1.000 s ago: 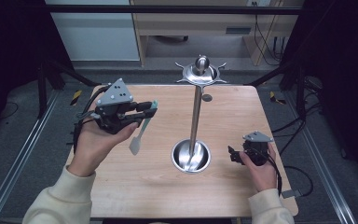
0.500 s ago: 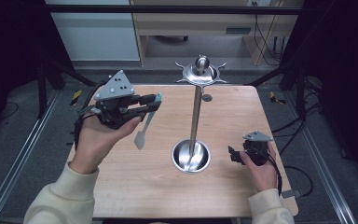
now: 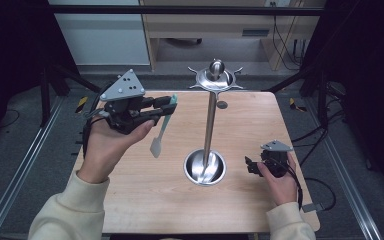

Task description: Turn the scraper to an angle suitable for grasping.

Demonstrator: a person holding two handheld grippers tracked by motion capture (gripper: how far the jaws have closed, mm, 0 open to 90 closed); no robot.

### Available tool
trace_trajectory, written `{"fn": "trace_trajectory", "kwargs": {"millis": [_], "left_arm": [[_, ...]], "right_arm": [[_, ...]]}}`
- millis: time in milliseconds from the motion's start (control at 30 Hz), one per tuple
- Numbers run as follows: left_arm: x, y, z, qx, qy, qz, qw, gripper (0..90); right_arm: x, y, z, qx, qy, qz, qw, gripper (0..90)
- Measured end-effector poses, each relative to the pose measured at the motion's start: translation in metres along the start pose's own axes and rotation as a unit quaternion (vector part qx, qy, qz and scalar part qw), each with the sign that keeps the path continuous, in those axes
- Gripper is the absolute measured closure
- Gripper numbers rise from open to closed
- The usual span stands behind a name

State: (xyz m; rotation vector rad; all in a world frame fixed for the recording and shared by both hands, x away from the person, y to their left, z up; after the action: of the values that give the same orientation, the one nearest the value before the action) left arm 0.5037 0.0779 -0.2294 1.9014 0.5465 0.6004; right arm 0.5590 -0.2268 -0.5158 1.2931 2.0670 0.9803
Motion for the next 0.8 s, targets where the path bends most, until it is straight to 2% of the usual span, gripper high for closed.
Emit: {"fn": "trace_trajectory", "kwargs": {"millis": [367, 800], "left_arm": [[0.001, 0.008, 0.002, -0.014, -0.004, -0.013, 0.9998, 74.7], [-0.002, 0.016, 0.005, -0.019, -0.005, -0.012, 0.9997, 74.7]], "right_arm": [[0.000, 0.000, 0.000, 0.001, 0.001, -0.002, 1.0000, 10.3], [0.000, 0.000, 0.000, 0.000, 0.001, -0.004, 1.0000, 10.5]]}}
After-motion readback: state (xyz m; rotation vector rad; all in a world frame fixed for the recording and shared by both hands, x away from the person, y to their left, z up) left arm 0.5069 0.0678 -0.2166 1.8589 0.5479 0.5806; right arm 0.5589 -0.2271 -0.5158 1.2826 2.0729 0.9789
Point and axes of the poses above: each handheld gripper's, and its own axes: z roughly forward along the jaws, y roughly out of its top, x roughly to its left, the point moved 9 cm from there along z, roughly forward along the jaws, and after that the axes turned 5 degrees about y, right-handed, at the moved point
